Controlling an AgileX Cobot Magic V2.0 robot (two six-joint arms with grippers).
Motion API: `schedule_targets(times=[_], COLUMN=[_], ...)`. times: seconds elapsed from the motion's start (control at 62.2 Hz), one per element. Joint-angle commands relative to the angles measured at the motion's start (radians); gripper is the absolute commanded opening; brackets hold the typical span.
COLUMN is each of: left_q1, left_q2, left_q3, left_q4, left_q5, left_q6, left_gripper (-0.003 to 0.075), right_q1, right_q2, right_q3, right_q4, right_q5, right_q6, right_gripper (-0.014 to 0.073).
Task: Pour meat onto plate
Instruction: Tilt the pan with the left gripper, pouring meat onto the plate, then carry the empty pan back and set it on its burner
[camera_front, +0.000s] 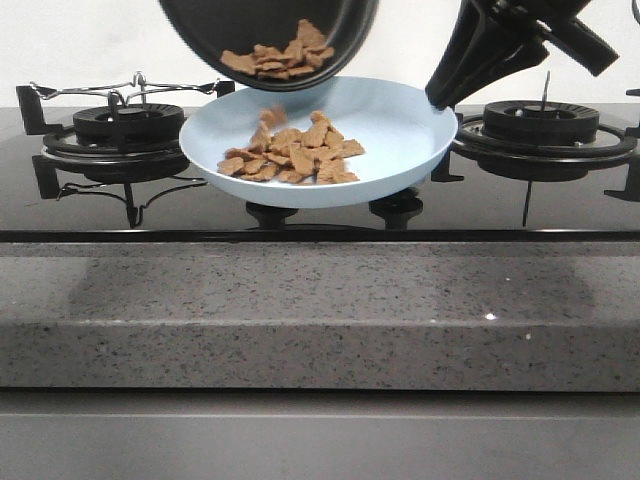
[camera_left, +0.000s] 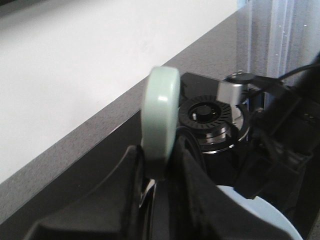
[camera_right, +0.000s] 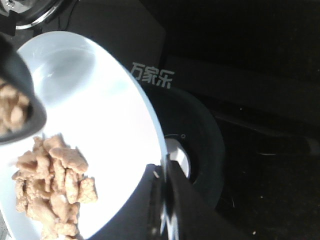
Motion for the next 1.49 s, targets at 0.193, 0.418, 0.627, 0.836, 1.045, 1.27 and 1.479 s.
schedule_targets(times=[0.193,0.418,0.627,0.836,1.045,1.27,1.479], left_q1=[-0.121,-0.171,-0.181,-0.181,-0.147,0.0,0.174], left_q2=[-0.05,-0.05,-0.05,-0.05,-0.055,-0.059,-0.059], left_q3=[-0.035,-0.035,-0.035,-0.035,-0.035,-0.035,-0.035], left_q4=[0.145,0.275,0.305,0.325,0.262,-0.001,-0.24], left_q5=[-0.154,-0.188,-0.188,-0.191,-0.243,-0.221,-0.156], left_q6=[0.0,-0.002,-0.004,-0.019,-0.182,-0.181,-0.181], left_gripper=[-0.002,-0.002,-0.002,-0.002,-0.002,-0.002,-0.002], right_q1=[0.0,0.0,0.0,0.0,0.0,0.0,0.0], right_q2=[-0.051,-0.051,-0.051,-0.051,-0.051,-0.051,-0.051], right_q3=[-0.023,-0.023,-0.023,-0.023,-0.023,-0.023,-0.023], right_q4=[0.045,0.045,0.045,0.045,0.045,0.045,0.045], right_q5=[-0.022,-0.022,-0.022,-0.022,-0.022,-0.022,-0.022], right_q6=[-0.01,-0.01,-0.01,-0.01,-0.01,-0.01,-0.01], right_gripper=[-0.0051,-0.0051,-0.0051,-0.0051,-0.0051,-0.0051,-0.0051])
